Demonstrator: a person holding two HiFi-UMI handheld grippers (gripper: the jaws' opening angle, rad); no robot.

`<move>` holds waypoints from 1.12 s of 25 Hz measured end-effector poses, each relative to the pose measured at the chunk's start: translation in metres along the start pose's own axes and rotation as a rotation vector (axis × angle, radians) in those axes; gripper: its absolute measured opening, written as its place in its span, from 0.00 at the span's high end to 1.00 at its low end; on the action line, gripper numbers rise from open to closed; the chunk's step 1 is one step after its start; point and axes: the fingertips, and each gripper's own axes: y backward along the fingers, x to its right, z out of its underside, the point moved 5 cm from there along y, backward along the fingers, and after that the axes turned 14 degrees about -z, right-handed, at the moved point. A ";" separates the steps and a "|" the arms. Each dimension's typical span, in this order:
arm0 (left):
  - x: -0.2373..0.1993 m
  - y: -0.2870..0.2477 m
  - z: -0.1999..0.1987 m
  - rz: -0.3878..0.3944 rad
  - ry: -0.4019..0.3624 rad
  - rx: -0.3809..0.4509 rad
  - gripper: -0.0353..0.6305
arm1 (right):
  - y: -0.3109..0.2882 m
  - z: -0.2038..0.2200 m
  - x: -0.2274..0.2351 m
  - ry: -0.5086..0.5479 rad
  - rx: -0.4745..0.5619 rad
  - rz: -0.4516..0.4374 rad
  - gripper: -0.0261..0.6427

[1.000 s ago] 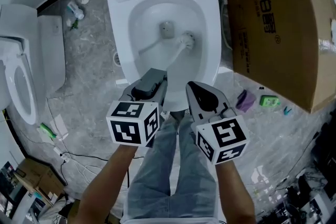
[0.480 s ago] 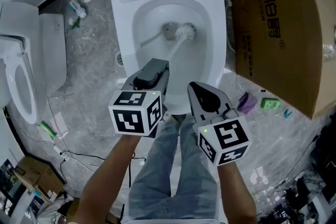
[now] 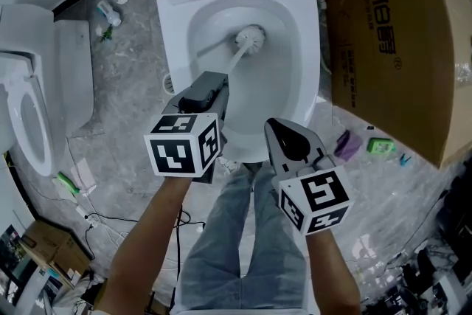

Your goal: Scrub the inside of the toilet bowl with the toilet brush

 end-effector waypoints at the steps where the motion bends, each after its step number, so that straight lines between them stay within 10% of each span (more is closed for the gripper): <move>1: -0.003 0.000 -0.001 -0.006 0.003 0.002 0.72 | 0.000 0.000 0.000 0.000 0.000 0.000 0.96; 28: -0.046 0.049 0.036 -0.100 0.022 -0.042 0.72 | 0.003 0.011 -0.020 0.027 -0.011 -0.036 0.96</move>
